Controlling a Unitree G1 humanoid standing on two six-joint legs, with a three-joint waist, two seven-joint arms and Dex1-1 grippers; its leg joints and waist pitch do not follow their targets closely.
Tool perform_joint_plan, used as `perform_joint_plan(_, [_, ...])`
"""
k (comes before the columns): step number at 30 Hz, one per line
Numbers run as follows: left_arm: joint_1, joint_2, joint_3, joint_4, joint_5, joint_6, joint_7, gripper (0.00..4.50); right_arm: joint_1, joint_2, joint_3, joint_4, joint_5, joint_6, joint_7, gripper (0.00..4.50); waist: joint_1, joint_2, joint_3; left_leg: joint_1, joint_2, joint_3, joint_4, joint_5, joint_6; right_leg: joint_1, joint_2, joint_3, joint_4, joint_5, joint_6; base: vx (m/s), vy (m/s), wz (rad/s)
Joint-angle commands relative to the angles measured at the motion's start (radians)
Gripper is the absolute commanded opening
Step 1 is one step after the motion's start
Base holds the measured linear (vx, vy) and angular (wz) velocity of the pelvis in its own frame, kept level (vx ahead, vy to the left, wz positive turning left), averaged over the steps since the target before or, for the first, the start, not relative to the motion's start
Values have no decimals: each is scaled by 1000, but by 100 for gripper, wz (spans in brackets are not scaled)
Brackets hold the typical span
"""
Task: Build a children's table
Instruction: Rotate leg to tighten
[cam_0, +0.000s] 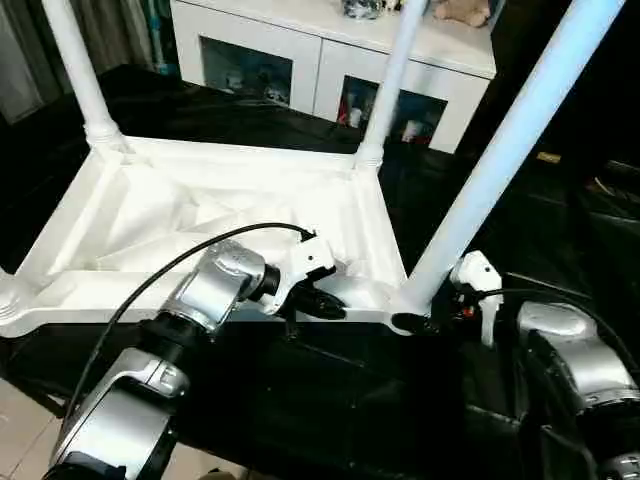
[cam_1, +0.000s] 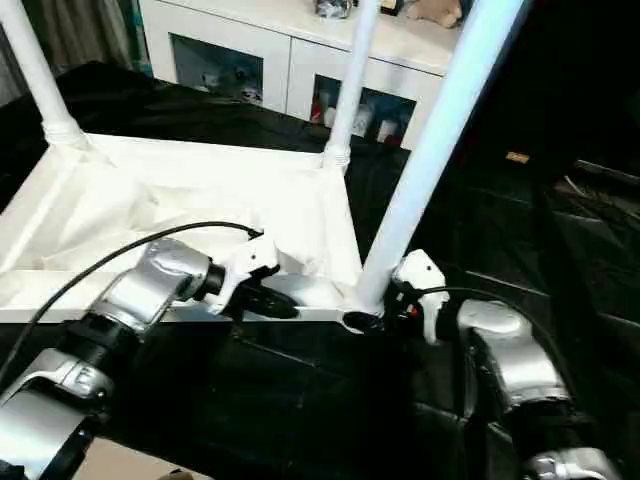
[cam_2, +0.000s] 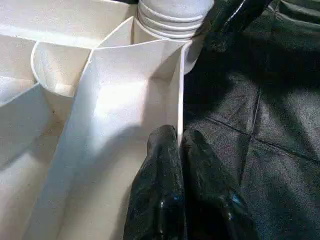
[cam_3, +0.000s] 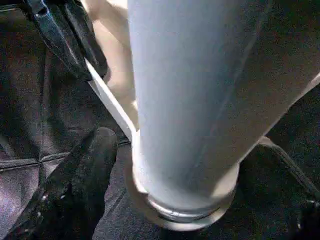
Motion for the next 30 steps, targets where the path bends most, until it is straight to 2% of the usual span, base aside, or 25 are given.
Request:
perform_joint_plan(1, [34, -18, -32, -17, -28, 19, -47, 0, -18, 4, -8, 22, 3, -11, 15, 351, 5, -10, -58, 8, 23, 2, -56, -42, 124, 53, -43, 28, -46, 76, -297, 0, 0, 0])
perform_joint_plan(5, [38, -12, -35, -28, -30, 27, -49, 0, -16, 6, -4, 37, 2, -24, 20, 318, 6, -9, -59, 8, 22, 3, -55, -41, 125, 54, -43, 28, -45, 84, -304, 0, 0, 0])
perform_joint_plan(6, [38, -11, -36, -28, -30, 28, -49, 0, -15, 9, -10, 40, 5, -25, 18, 306, 6, -5, -60, 8, 21, 2, -55, -41, 124, 55, -41, 28, -45, 87, -303, 0, 0, 0])
perform_joint_plan(8, [38, -11, -37, -29, -31, 29, -50, 0, -15, 11, -14, 43, 7, -26, 17, 295, 5, -7, -60, 8, 21, 3, -55, -48, 121, 55, -42, 28, -45, 82, -303, 0, 0, 0])
perform_joint_plan(10, [37, -11, -37, -28, -30, 30, -50, 0, -15, 13, -19, 49, 8, -30, 14, 277, 6, -1, -60, 9, 21, 2, -55, -52, 117, 55, -42, 28, -44, 84, -306, 0, 0, 0])
perform_joint_plan(13, [36, -12, -38, -27, -30, 31, -49, 0, -14, 14, -22, 52, 8, -33, 12, 269, 5, -3, -60, 9, 21, 2, -55, -61, 113, 55, -41, 28, -45, 79, -307, 0, 0, 0])
perform_joint_plan(14, [36, -14, -38, -27, -29, 34, -48, 0, -13, 16, -24, 58, 9, -38, 10, 269, 6, 1, -60, 9, 21, 1, -56, -64, 110, 55, -42, 28, -44, 75, -306, 0, 0, 0])
perform_joint_plan(16, [35, -14, -38, -26, -28, 34, -47, 0, -10, 18, -24, 57, 11, -38, 9, 266, 5, -2, -61, 8, 20, 1, -54, -64, 108, 57, -41, 28, -44, 83, -307, 0, 0, 0])
perform_joint_plan(17, [32, -14, -35, -22, -26, 33, -45, 0, -9, 23, -24, 59, 11, -40, 5, 266, 6, 1, -61, 8, 20, 1, -55, -63, 108, 56, -41, 28, -44, 84, -307, 0, 0, 0])
perform_joint_plan(21, [25, -18, -29, -8, -23, 35, -30, 0, -13, 43, -40, 79, 8, -39, -43, 265, 4, 0, -61, 8, 19, 1, -55, -70, 104, 56, -41, 28, -44, 85, -311, 0, 0, 0])
perform_joint_plan(23, [7, -45, -3, 38, -14, 44, 49, 0, -34, 92, -85, 143, -15, -58, -208, 265, 1, 3, -59, 9, 20, 1, -58, -97, 86, 52, -42, 27, -48, 40, -304, 0, 0, 0])
perform_joint_plan(25, [6, -47, -1, 41, -13, 44, 54, 0, -35, 94, -87, 146, -16, -58, -216, 265, -3, 1, -57, 8, 18, -1, -61, -131, 59, 52, -43, 27, -55, -28, -287, 0, 0, 0])
perform_joint_plan(26, [-5, -65, 13, 71, -6, 49, 107, 0, -42, 118, -109, 172, -23, -59, -299, 265, -3, 5, -55, 13, 20, 0, -63, -157, 44, 46, -42, 29, -61, -66, -274, 0, 0, 0])
perform_joint_plan(28, [-30, -105, 38, 137, 8, 37, 217, 0, -53, 172, -161, 214, -28, -39, -485, 265, -4, 6, -55, 12, 18, -1, -65, -167, 34, 47, -41, 29, -63, -87, -263, 0, 0, 0])
perform_joint_plan(29, [-48, -143, 57, 192, 14, 19, 303, 0, -63, 211, -193, 249, -40, -29, -638, 265, -5, 15, -54, 14, 18, -3, -69, -188, 13, 43, -42, 30, -65, -118, -251, 0, 0, 0])
perform_joint_plan(30, [-48, -143, 57, 192, 14, 19, 303, 0, -63, 211, -193, 249, -40, -29, -638, 265, -8, 8, -55, 13, 16, -5, -71, -205, -9, 44, -40, 28, -69, -158, -232, 0, 0, 0])
